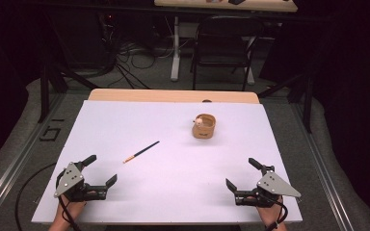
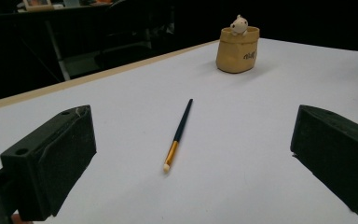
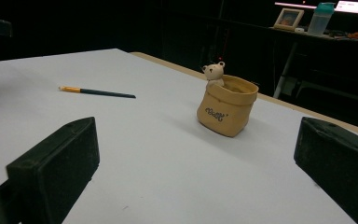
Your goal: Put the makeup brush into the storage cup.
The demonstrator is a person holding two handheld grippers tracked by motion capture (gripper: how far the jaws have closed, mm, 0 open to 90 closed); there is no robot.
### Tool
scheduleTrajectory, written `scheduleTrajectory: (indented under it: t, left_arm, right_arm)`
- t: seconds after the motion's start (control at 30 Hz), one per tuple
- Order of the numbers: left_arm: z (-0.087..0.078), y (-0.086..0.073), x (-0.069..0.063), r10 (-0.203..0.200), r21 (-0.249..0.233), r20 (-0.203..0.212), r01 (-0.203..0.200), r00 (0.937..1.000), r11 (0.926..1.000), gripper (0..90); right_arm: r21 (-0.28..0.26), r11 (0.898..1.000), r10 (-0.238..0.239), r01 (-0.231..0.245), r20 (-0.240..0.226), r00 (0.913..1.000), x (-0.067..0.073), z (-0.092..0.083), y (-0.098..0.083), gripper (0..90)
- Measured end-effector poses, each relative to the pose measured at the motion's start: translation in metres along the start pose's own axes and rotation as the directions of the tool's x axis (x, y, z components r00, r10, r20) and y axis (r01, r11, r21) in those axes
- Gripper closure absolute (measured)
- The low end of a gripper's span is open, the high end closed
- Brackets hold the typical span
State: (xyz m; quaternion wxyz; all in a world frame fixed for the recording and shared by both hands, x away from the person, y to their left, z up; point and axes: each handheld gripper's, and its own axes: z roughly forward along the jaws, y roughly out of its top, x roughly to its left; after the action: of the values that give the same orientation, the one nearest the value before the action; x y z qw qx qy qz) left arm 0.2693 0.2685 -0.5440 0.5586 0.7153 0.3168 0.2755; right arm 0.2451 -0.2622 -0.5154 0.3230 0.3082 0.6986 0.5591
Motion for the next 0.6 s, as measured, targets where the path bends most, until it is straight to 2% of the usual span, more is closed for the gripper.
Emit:
scheduleTrajectory:
  t: [0.23,0.43,0.6]
  left_arm:
    - [0.0021,0.0009,0.0013,-0.004,0.000,0.002,0.004,1.0000,1.0000,0.0]
    - [0.0086,0.0028,0.0042,-0.012,0.023,0.008,0.012,0.9999,0.9997,0.0]
    - [0.0086,0.0060,0.0030,-0.010,0.021,-0.009,0.011,0.9999,0.9997,0.1]
  right_arm:
    - [-0.001,1.000,0.000,-0.001,-0.007,1.0000,0.0003,0.0001,0.0001,0.0]
    - [0.004,1.000,0.006,-0.006,-0.018,0.9998,0.0009,0.0009,0.0012,0.0]
    - [0.000,1.000,-0.005,0.005,-0.026,0.9996,0.0027,0.0037,0.0014,0.0]
